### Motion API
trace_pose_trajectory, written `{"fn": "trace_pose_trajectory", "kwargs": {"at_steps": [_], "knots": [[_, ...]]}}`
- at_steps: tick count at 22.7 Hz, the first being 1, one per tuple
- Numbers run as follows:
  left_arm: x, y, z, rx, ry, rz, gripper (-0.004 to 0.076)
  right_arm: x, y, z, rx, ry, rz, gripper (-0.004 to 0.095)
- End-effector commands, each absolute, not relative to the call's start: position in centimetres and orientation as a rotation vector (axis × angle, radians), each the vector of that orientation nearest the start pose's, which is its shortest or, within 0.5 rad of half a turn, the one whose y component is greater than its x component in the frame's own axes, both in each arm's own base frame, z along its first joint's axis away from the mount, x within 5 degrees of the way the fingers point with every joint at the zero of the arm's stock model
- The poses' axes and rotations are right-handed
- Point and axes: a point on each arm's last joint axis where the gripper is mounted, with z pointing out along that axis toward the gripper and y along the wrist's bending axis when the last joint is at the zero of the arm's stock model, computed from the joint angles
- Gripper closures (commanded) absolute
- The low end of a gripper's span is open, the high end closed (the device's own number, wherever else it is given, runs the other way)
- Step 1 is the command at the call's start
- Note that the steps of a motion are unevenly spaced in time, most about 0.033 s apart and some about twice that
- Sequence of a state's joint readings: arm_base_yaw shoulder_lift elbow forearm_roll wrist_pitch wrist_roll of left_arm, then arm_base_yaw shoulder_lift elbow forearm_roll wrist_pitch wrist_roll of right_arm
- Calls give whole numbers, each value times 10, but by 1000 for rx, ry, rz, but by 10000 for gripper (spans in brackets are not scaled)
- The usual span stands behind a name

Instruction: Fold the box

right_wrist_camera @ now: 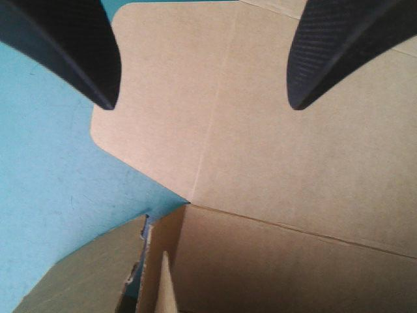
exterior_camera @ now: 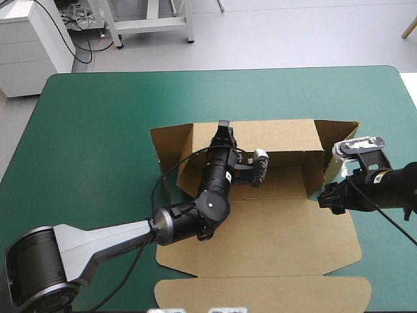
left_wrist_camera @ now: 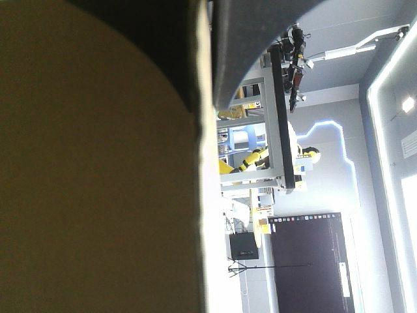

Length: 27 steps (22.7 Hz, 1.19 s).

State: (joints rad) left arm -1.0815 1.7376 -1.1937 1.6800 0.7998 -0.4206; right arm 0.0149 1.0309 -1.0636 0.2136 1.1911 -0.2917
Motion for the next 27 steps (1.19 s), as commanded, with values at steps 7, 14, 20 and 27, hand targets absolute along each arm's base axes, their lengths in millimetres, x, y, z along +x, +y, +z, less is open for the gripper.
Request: {"fn": "trace_pose_trajectory", "kwargs": {"at_steps": [7, 14, 20, 27], "knots": [[232, -302, 304, 1441, 1147, 899, 732, 180, 28, 376, -313, 2429, 307, 190], [232, -302, 304, 1439, 1149, 900, 732, 223, 10, 419, -173, 2362, 65, 191], [232, -302, 304, 1422, 1164, 883, 732, 303, 8, 454, -144, 2339, 41, 217], [232, -302, 304, 1422, 1163, 882, 732, 357, 0, 433, -135, 2398, -45, 217]]}}
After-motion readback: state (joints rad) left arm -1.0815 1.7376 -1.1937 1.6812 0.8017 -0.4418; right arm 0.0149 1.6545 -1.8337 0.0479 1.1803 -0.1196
